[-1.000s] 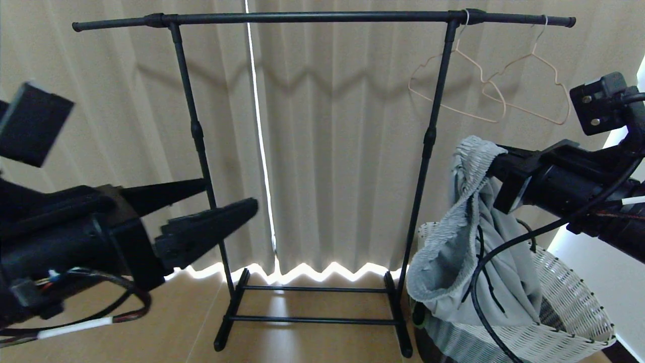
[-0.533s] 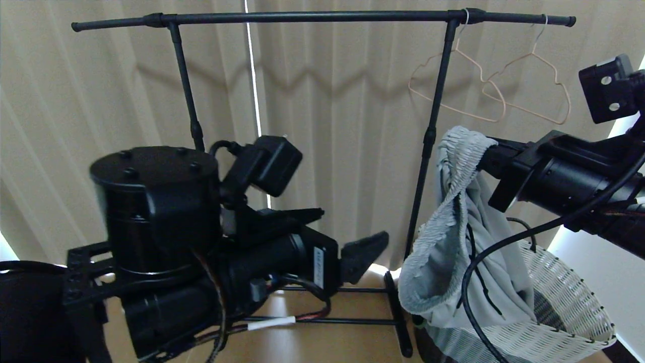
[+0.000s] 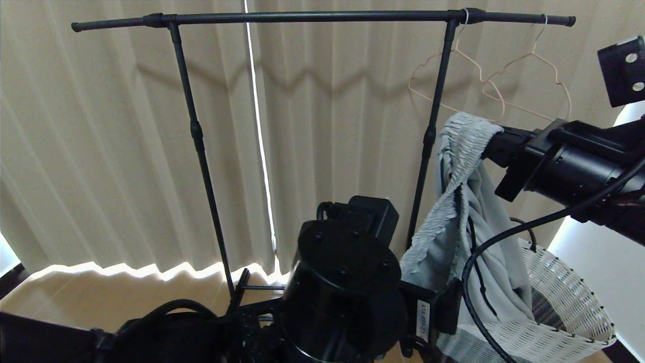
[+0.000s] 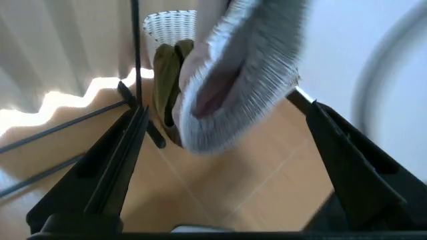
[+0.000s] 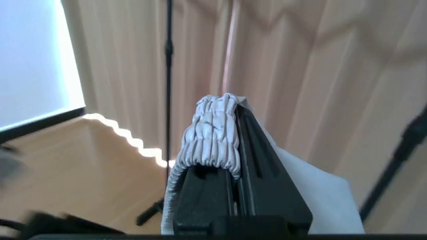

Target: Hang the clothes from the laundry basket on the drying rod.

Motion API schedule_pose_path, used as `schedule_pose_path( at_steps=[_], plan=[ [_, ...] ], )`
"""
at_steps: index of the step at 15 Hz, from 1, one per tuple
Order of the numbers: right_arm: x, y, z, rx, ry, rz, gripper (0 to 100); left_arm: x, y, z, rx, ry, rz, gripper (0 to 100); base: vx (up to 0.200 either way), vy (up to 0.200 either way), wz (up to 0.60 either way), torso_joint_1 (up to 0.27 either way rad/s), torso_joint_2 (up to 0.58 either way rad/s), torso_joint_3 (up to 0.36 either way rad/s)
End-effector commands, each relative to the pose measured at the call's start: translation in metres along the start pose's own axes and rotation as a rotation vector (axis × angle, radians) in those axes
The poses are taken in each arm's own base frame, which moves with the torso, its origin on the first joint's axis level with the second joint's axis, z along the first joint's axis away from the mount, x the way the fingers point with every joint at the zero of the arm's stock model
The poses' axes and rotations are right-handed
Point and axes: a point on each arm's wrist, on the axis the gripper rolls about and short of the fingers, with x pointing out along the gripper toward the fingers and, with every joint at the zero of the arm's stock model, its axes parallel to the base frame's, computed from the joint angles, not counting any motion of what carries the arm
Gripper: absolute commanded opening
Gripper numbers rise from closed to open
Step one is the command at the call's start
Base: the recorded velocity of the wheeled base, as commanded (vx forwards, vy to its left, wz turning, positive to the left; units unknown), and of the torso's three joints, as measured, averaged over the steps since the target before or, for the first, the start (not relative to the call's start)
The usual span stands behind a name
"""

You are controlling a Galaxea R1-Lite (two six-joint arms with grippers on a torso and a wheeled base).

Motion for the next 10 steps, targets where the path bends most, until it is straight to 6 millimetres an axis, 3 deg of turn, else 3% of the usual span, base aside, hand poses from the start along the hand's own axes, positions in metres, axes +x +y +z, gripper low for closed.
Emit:
schedule_pose_path(
  at_steps=[1, 6, 10],
  plan=[
    [-0.007, 0.002, 0.011, 0.017, -0.038, 0.035, 0, 0.018, 0.002, -0.008, -0.014, 0.008, 0.053, 100, 0.000, 0.000, 0.00, 0.000, 0.00, 0.000],
    [-0.009, 0.004, 0.018, 0.030, -0.061, 0.077, 0, 0.027, 0.026, -0.003, -0.032, -0.020, 0.177, 100, 0.000, 0.000, 0.00, 0.000, 0.00, 0.000],
    [-0.007, 0.005, 0.029, 0.050, -0.093, 0.096, 0, 0.022, 0.036, -0.020, -0.010, 0.042, 0.209, 100, 0.000, 0.000, 0.00, 0.000, 0.00, 0.000]
  ],
)
